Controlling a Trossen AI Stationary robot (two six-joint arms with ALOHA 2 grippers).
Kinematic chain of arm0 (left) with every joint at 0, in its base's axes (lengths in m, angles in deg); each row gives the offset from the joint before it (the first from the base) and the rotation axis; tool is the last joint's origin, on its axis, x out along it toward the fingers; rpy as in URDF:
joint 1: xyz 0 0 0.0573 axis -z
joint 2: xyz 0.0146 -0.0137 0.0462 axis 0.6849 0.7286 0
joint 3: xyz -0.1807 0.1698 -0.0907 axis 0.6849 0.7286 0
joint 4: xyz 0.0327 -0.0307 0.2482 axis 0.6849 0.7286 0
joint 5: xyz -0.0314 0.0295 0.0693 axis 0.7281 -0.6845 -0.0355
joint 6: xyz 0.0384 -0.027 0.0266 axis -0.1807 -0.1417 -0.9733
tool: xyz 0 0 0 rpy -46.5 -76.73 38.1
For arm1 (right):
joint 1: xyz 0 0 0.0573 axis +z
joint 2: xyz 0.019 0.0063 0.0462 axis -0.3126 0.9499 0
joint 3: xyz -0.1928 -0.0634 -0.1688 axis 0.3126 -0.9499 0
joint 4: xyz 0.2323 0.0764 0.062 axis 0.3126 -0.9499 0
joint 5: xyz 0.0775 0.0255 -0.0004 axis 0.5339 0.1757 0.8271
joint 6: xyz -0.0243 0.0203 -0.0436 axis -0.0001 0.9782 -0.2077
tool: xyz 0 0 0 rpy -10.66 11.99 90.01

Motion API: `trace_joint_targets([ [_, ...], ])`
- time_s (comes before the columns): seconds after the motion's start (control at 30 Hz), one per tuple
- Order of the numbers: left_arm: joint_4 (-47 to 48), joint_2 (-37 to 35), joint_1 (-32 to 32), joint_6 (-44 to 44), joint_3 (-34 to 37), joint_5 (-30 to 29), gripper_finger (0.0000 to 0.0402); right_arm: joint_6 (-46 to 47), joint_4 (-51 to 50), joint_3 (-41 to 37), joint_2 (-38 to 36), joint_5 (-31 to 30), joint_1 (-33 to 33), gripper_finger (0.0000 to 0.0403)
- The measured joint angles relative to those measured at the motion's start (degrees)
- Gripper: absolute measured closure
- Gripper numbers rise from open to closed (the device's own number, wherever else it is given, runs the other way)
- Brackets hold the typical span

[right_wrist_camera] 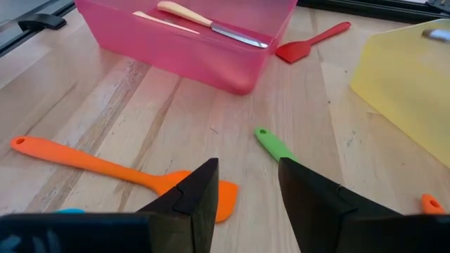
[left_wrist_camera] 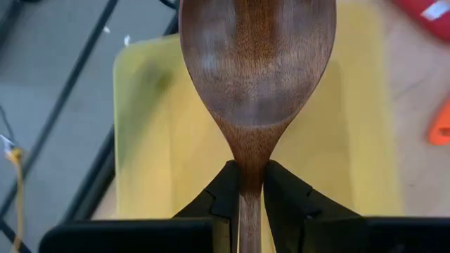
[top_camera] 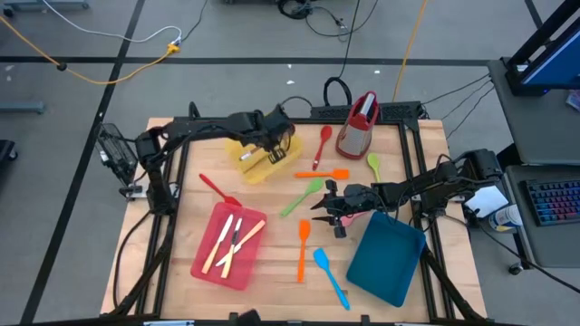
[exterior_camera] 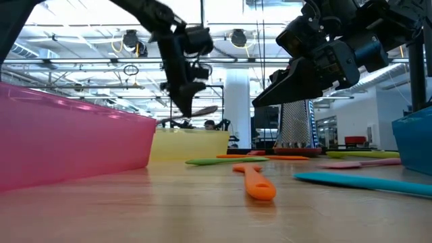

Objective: Pick & Place Kitchen Items
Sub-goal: Put the brown serving spoon into the yellow bin

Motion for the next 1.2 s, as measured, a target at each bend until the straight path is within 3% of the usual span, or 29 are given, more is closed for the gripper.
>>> trace_joint_targets([
  [0.1,-6.55,-0.01,-2.31,0.0,3.12,2.05,0.035,0.21,-0.46,-0.01,0.0,-2.27,0.0,0.0261],
  [0.27,-12.09,-0.01,-4.71,-0.01,7.66,6.1,0.035,2.08,-0.58,-0.02,0.0,-18.26,-0.04,0.0261],
  [0.43,-12.39,-0.01,-5.58,-0.2,10.73,6.12,0.035,6.71,-2.64,-0.02,0.0,-31.28,-0.15,0.0261],
  [0.6,-12.63,-0.06,-6.07,-0.1,12.87,6.14,0.035,12.36,-5.79,-0.02,-0.02,-37.65,-1.52,0.0261],
  [0.9,-12.62,-0.06,-5.97,-1.16,13.84,6.14,0.0331,29.19,-16.4,-0.02,-0.02,-38.96,-5.85,0.0261],
  [1.2,-12.41,-0.06,-6.06,-7.16,13.84,6.75,0.0304,30.64,-15.71,-0.02,-0.02,-37.69,-6.44,0.0261],
])
